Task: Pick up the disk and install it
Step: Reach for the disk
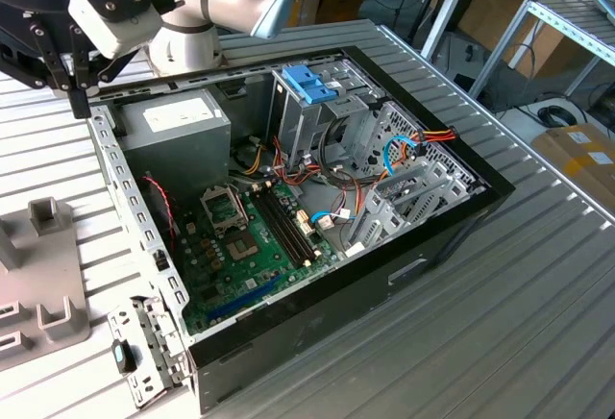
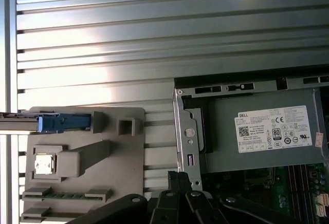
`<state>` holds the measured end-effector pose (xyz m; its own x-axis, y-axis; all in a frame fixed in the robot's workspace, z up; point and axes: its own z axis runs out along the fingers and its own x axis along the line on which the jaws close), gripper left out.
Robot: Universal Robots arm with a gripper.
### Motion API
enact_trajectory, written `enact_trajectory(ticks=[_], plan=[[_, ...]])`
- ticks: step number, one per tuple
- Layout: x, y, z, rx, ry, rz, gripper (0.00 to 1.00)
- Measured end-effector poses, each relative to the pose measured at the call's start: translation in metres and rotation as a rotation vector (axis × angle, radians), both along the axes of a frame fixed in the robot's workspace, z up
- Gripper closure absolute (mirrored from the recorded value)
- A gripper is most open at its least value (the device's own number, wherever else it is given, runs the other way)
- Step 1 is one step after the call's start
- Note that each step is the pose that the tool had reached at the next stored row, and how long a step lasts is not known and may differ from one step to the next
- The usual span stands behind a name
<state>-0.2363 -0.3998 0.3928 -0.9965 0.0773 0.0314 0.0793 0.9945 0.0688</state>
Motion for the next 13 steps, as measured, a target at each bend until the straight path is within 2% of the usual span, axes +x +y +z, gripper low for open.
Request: enact_trajectory(ticks=[1,5,7,13], plan=[[-0.0027,0.0000,0.0000,-0.0001,0.0000,0.000,0.89],[-0.0032,0.0000,0.0000,-0.0002,0.0000,0.000,0.89],[-0.0092,0.0000,0.0000,-0.0029,0.0001,0.000,0.89],[-0.0121,0.0000,-0.0005,-0.0030,0.0000,0.000,0.89]])
